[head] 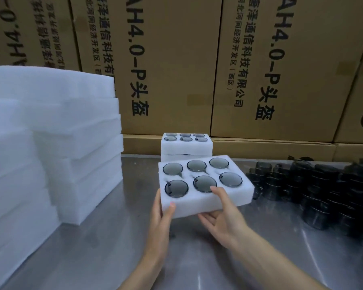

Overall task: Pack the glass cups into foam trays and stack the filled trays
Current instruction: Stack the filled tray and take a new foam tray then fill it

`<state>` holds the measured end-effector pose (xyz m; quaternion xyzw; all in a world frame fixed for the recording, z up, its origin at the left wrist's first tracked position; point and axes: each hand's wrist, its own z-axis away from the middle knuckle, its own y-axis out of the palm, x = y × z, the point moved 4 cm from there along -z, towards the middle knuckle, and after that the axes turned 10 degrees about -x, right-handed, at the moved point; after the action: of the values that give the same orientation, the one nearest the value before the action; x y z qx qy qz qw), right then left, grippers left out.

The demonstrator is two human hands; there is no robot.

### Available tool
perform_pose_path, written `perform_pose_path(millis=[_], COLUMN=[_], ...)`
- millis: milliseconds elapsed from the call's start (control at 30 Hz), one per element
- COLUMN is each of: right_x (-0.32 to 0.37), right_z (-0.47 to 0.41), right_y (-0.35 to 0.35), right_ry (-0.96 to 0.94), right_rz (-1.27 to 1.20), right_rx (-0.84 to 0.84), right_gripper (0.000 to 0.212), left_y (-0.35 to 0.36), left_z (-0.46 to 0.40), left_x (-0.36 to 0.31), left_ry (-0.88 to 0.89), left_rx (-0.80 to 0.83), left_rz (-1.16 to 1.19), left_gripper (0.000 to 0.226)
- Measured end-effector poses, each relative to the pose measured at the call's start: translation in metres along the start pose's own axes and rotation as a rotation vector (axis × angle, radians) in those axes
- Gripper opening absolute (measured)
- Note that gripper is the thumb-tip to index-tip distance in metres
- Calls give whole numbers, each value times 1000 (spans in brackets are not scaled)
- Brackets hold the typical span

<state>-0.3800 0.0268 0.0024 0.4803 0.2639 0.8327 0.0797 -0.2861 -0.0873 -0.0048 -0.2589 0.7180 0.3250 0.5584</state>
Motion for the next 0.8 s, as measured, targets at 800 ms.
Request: perform_pose_path(millis=[800], right_x=[117], right_z=[-235], right_y=[180], right_ry=[-152], right_rz=[177], right_rx=[-88], right_gripper=[37], left_y=[21], left_z=[-39], left_x=[23], left_ry=[202], left_rx=[333], left_rz=[-760], left_gripper=[53])
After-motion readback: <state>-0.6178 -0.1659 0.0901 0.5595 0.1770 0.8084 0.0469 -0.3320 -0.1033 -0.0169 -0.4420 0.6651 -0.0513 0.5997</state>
